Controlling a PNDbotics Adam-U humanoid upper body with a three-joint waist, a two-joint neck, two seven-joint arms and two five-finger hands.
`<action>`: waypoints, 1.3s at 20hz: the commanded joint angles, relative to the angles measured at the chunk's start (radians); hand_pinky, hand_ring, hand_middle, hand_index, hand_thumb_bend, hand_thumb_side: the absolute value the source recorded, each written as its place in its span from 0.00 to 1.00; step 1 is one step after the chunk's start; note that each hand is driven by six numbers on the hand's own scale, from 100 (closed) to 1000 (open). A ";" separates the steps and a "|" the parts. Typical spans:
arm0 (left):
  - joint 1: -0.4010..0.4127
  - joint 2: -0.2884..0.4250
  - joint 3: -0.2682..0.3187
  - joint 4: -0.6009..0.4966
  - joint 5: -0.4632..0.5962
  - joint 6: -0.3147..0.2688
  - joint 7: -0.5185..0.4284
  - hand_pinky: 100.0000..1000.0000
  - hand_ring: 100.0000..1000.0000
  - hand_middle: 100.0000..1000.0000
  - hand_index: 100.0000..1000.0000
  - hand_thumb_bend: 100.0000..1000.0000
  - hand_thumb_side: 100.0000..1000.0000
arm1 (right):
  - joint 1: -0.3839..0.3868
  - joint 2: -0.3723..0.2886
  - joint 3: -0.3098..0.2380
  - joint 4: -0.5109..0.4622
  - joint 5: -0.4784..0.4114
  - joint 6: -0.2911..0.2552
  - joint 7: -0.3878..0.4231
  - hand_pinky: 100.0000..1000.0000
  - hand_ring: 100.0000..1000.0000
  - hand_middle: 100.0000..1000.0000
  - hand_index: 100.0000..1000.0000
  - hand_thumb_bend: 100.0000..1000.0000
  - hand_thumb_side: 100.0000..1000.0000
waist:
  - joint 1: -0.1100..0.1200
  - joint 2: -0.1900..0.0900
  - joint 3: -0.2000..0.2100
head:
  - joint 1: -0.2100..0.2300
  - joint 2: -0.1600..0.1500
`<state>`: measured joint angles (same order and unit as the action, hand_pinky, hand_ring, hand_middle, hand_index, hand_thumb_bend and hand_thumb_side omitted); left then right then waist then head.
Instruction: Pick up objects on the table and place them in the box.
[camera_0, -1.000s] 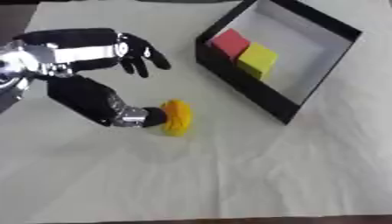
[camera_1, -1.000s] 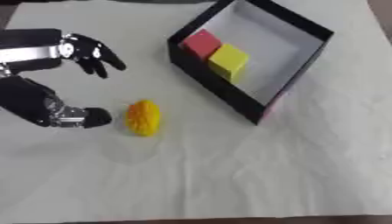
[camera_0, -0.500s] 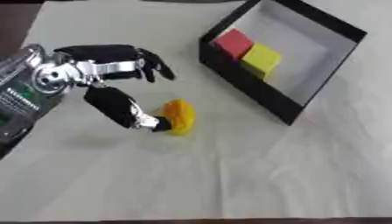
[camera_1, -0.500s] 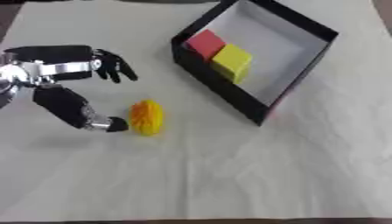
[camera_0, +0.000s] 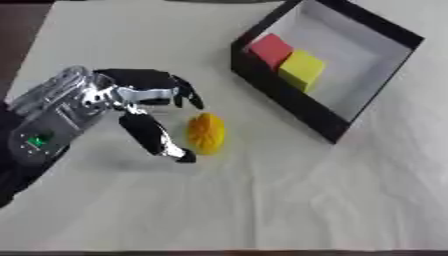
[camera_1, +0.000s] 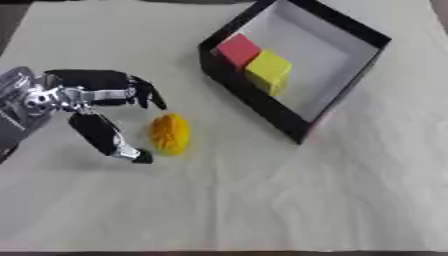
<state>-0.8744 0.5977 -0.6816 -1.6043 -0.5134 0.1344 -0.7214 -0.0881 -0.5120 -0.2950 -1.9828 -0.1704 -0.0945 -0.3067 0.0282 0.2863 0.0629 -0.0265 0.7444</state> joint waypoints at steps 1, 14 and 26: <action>-0.024 -0.008 0.000 0.019 -0.037 -0.033 0.013 0.77 0.78 0.81 0.87 0.51 0.40 | -0.010 -0.014 -0.005 -0.017 0.007 0.003 0.004 0.98 0.88 0.83 0.88 0.00 0.51 | -0.007 -0.008 -0.001 | 0.005 -0.005; -0.016 -0.077 0.005 0.102 -0.111 -0.081 0.096 0.76 0.76 0.77 0.82 0.34 0.32 | -0.016 -0.006 -0.003 -0.017 0.010 0.011 0.012 0.98 0.88 0.83 0.88 0.00 0.51 | -0.007 -0.003 -0.004 | 0.011 -0.005; -0.007 -0.110 0.010 0.136 -0.114 -0.080 0.222 0.70 0.67 0.64 0.60 0.11 0.07 | -0.020 0.001 0.001 -0.017 0.014 0.014 0.019 0.99 0.88 0.83 0.88 0.00 0.51 | -0.013 0.002 -0.002 | 0.017 0.000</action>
<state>-0.8705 0.4808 -0.6860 -1.4619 -0.6306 0.0526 -0.5131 -0.0982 -0.4966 -0.2889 -1.9828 -0.1628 -0.0805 -0.2918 0.0282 0.2903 0.0612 -0.0112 0.7445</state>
